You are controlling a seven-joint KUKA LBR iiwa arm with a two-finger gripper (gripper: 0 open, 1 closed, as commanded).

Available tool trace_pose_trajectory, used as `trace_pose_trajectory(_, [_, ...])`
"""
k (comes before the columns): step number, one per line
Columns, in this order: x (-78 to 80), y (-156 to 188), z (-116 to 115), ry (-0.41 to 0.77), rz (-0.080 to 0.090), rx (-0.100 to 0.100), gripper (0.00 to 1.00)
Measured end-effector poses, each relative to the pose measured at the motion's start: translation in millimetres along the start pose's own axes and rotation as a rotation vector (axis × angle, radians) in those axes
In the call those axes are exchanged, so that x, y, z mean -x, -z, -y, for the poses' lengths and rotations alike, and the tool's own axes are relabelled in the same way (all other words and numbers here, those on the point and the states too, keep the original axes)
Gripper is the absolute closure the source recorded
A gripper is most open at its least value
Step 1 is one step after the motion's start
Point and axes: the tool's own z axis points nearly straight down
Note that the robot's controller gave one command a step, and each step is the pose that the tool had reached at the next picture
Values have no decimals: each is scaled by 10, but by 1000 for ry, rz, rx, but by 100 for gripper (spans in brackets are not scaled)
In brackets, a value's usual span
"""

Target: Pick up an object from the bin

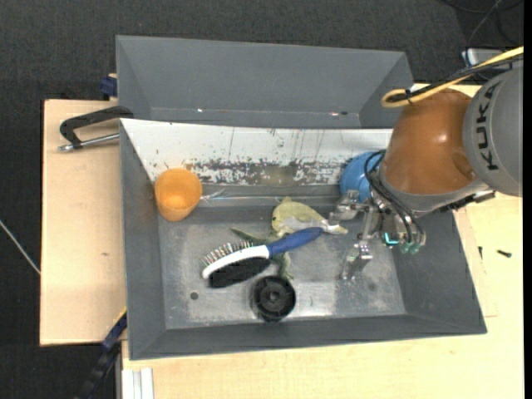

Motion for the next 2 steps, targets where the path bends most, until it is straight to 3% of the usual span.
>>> trace_pose_trajectory(1, [550,-532,-715,147,20,-12,0])
trace_pose_trajectory(2, [577,-490,-707,144,33,-11,100])
